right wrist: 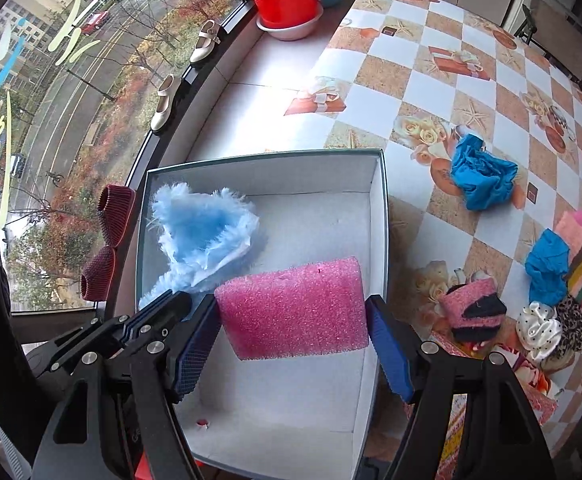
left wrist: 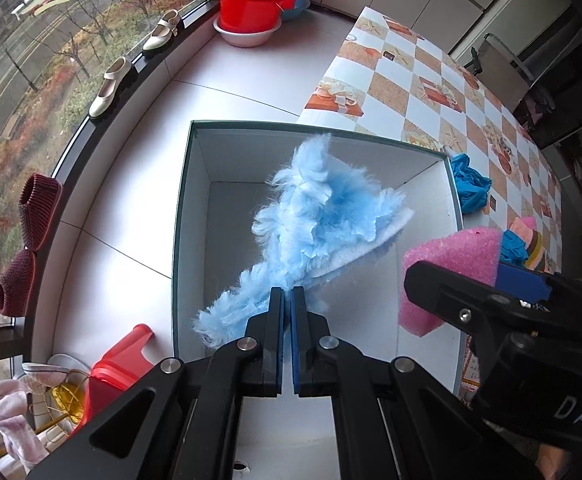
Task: Organize soft objects
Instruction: 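Lower the duster and sponge into the white box and open both tools, then move both tools back to the pile on the table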
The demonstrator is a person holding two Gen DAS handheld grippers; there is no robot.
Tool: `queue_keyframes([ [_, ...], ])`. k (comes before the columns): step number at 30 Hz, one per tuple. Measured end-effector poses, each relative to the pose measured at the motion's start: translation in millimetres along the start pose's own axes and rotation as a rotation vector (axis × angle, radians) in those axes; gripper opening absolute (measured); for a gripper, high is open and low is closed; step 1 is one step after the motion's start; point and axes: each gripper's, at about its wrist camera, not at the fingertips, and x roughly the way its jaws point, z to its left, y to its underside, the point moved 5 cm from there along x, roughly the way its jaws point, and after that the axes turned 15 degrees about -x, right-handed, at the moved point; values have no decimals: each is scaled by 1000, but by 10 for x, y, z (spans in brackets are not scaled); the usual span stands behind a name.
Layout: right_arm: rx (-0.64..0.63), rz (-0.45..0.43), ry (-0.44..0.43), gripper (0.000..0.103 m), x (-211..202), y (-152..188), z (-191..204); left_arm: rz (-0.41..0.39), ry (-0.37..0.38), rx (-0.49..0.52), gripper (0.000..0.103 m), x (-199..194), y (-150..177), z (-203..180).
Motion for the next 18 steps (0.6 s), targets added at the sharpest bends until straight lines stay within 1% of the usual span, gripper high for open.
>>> queue_keyframes([
  [4,-1,11,-11,74,65,-10,1,8,16,-9,4,24,-18,5],
  [6,1,13,-20,75,79,-8,13,3,7,-13,12,24,-26,18],
  [7,4,15,-25,75,83,-3,16,1,-1,-20,32,20,-28,33],
  [8,5,15,-30,77,81,-4,17,1,-3,-32,60,14,-31,52],
  [9,5,13,-38,86,76,-3,24,2,1,-44,72,8,-33,69],
  [10,5,11,-42,92,67,-4,31,3,11,-65,83,-4,-39,88],
  [11,5,6,-44,100,52,-8,34,2,16,-78,83,-15,-47,96],
  [13,11,-12,-51,100,1,-17,29,-3,17,-95,85,-37,-66,113],
  [14,21,-17,-59,100,-16,-22,19,-7,16,-104,92,-47,-79,126],
  [15,38,-22,-69,101,-34,-18,-1,-10,17,-113,96,-56,-92,139],
  [16,56,-27,-81,102,-54,-14,-20,-13,17,-123,102,-66,-100,155],
  [18,84,-42,-100,102,-114,-10,-52,-20,25,-137,103,-89,-121,172],
])
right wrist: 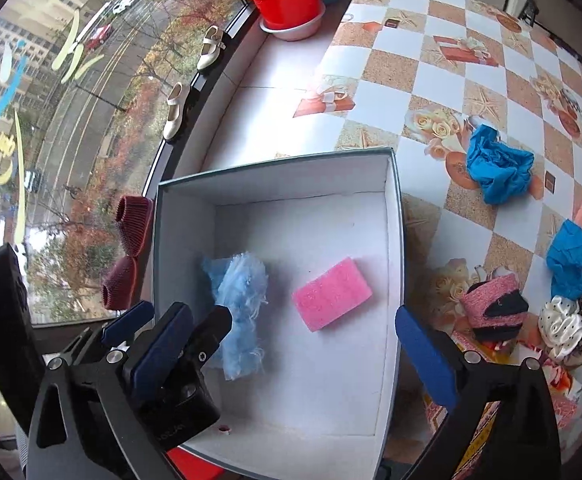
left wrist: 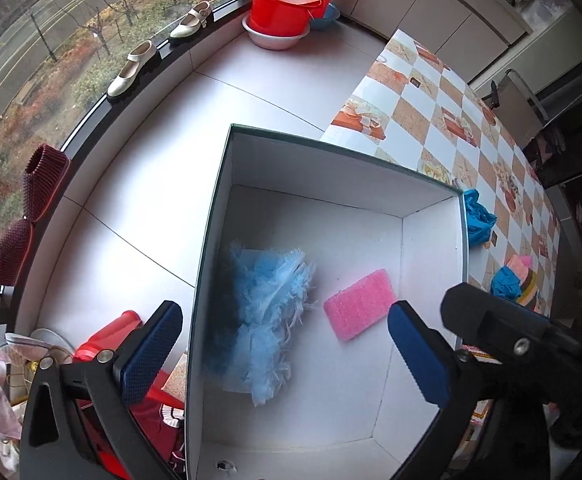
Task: Organize soft objects
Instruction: 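Move both tools back to the pile on the table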
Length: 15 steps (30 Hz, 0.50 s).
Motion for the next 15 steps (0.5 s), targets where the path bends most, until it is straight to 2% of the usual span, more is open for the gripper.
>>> queue_keyframes([
  [3,39,-33,-10,102,-121,-22,-37,-1,12,-7,103,-46,-21,-1],
  [9,118,-101,-56,102,-518,-11,-85,34,86,6,103,-223,22,-115],
  [15,173,-153,-105,102,-1014,196,-140,96,165,106,103,-462,181,-479],
])
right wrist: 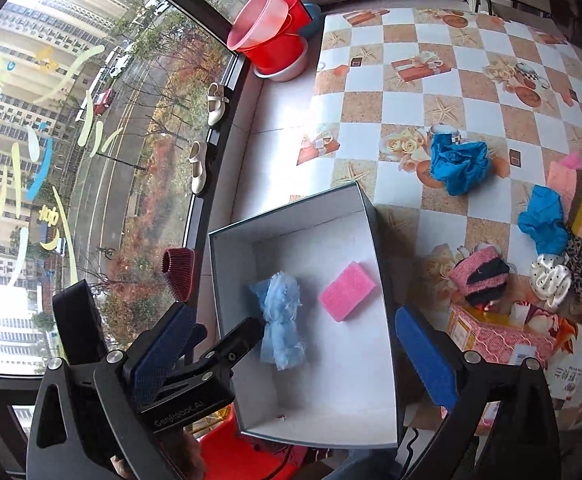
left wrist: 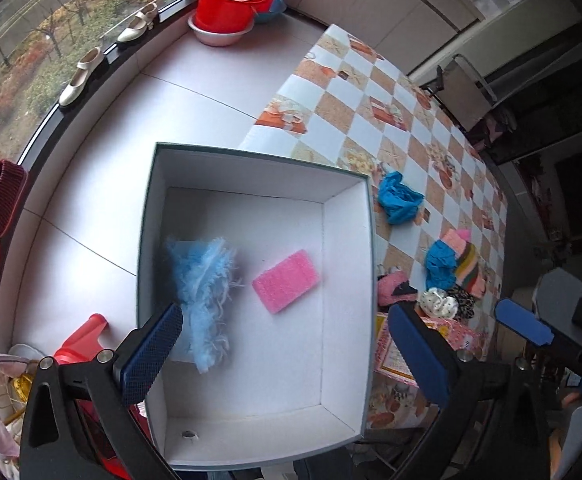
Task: Organize soft objects
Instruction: 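Move both tools back to the pile on the table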
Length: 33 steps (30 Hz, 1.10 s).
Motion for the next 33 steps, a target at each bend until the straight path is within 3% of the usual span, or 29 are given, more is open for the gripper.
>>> queue_keyframes([
  [7,89,-56,32,102,-640,277,-497,37,28,115,103,-29,99,-662],
  [15,335,-110,159,102,-1214,665,-1809,77,-13,180,103,287,110,-1347],
  [22,476,-12,223,102,-998,998,-2797,124,-88,150,103,749,-56,-1780],
  [28,463,119,254,102,-583,1201,-3305,188,-174,71,103,1344,-243,-2020],
  [33,467,123,174,102,-371,1251,-3442,202,-258,25,103,1851,-400,-2118],
])
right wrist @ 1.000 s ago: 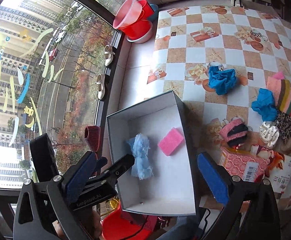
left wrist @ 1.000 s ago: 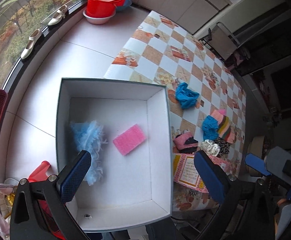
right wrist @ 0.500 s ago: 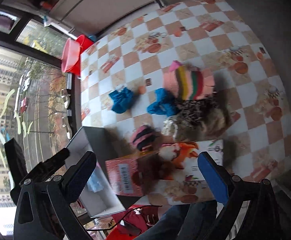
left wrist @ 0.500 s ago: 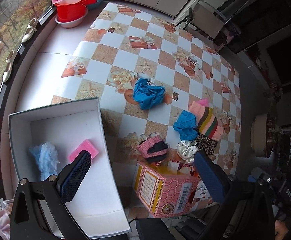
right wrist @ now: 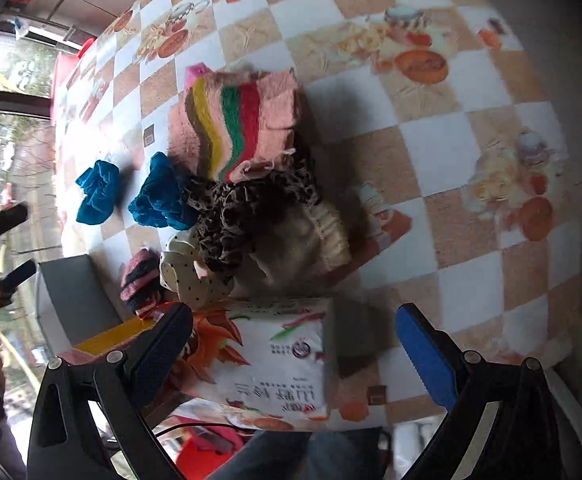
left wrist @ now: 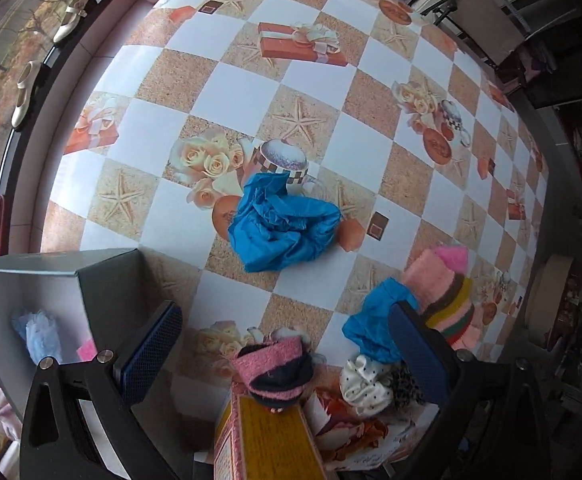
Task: Organize soft objects
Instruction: 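Move both tools back to the pile on the table, then grasp the blue cloth with the left tool while the right tool grasps the leopard-print scarf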
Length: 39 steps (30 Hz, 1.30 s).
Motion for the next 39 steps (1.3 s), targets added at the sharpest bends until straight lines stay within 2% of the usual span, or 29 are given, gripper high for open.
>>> queue_keyframes([
  [4,-5,-24,-35,102,74,-167,27,20,-42,-24,103,284,-124,-85],
  [8,-103,-35,-16,102,180,-379,173,13,-102,-6,103,517,-191,-161],
  [12,-152,-15,-16,102,396,-507,295,17,-146,-14,103,712,-224,-149],
  [16,-207,22,18,102,594,-566,346,62,-176,5,100,930,-243,-157],
  [17,-214,24,30,100,612,-572,354,65,-183,10,93,962,-255,-156],
  [18,-223,28,44,88,623,-578,349,71,-191,15,90,996,-251,-163],
  [19,-227,32,58,79,628,-579,346,71,-207,18,82,1015,-249,-157],
  [20,-229,34,72,60,619,-580,322,69,-206,17,78,1017,-246,-156],
  [21,-224,32,73,53,610,-578,303,68,-196,21,76,1013,-244,-171],
  [22,-213,27,60,49,584,-574,264,66,-193,34,70,1010,-237,-193],
  [23,-209,26,56,39,565,-574,229,56,-198,55,59,1002,-221,-247],
  [24,-204,23,49,36,545,-569,199,46,-197,77,52,985,-210,-281],
  [25,-202,24,39,35,534,-562,184,40,-198,97,38,968,-199,-310],
  [28,-184,16,-6,30,454,-551,160,26,-159,107,27,907,-175,-381],
  [39,-153,-96,-78,28,-162,-462,135,-81,-37,214,27,225,63,-489],
])
